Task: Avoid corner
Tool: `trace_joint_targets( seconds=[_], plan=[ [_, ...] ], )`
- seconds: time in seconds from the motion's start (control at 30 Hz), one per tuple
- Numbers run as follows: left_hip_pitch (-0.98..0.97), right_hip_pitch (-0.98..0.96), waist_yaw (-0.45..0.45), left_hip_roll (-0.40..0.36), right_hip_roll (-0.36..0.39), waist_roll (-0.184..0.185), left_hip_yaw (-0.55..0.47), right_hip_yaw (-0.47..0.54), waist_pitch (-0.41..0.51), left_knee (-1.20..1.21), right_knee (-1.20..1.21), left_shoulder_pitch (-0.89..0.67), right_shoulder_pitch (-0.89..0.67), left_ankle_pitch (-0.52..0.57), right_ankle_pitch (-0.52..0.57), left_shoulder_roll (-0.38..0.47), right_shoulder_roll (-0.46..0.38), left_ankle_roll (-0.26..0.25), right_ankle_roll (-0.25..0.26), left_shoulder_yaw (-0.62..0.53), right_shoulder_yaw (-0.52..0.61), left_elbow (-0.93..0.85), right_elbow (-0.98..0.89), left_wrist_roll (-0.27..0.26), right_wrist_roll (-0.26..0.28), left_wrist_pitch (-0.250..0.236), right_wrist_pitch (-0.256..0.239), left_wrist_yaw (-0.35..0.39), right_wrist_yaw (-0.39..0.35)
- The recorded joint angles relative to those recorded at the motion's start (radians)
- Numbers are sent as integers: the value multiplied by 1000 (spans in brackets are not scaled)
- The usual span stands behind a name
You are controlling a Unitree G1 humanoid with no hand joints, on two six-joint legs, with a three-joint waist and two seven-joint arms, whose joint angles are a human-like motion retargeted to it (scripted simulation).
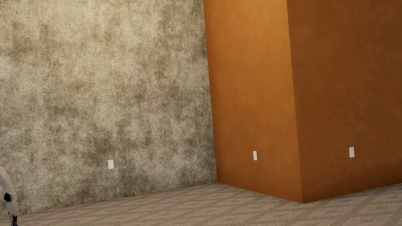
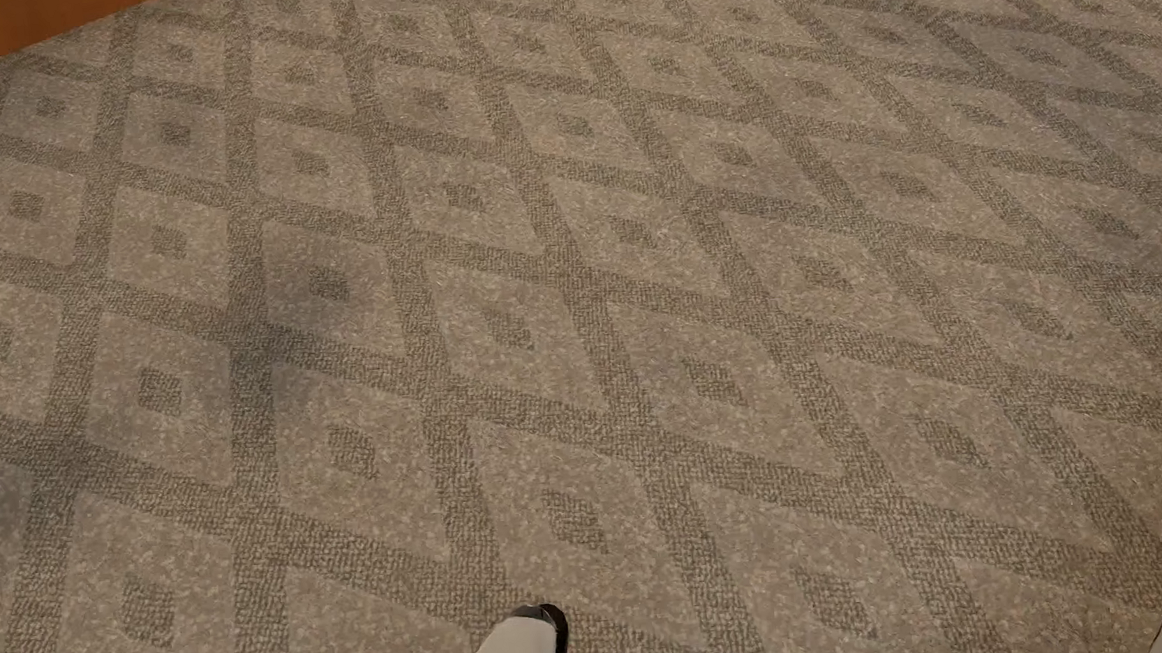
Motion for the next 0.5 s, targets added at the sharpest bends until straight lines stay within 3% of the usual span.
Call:
trace_joint_targets(
  seconds=[0.07,0.1,0.13,0.2,0.27,0.33,0.43,0.47,0.5],
  plan=[
    [-18,42,39,1,-33,-9,0,0,-13,107,25,19,19,-20,81,-3,11,0,0,37,-28,23,63,0,0,0,0,0,0],
    [-33,25,52,-4,-37,-21,0,0,-23,167,80,14,45,-32,181,-1,15,0,0,34,2,34,89,0,0,0,0,0,0],
    [-2,10,47,-33,-70,-43,0,0,-21,223,174,9,55,-64,331,-1,23,0,0,17,22,55,142,0,0,0,0,0,0],
    [95,-146,-5,-71,-73,-20,0,0,-23,243,527,-8,90,-140,630,-12,29,0,0,19,43,53,229,0,0,0,0,0,0],
    [244,-357,-82,-111,-77,-4,0,0,5,203,898,-26,133,-199,624,-14,18,0,0,24,39,-12,233,0,0,0,0,0,0],
    [416,-571,-184,-110,-49,34,0,0,16,89,917,-59,168,-211,597,-11,17,0,0,34,31,-83,235,0,0,0,0,0,0],
    [693,-761,-344,-97,-36,66,0,0,20,-102,417,-73,213,-212,762,7,4,0,0,65,26,-198,233,0,0,0,0,0,0],
    [762,-807,-380,-90,-41,69,0,0,10,-139,246,-87,218,-236,708,19,3,0,0,73,23,-234,229,0,0,0,0,0,0],
    [819,-844,-402,-95,-49,66,0,0,0,-159,121,-107,225,-263,527,28,2,0,0,81,15,-260,222,0,0,0,0,0,0]
  ],
)
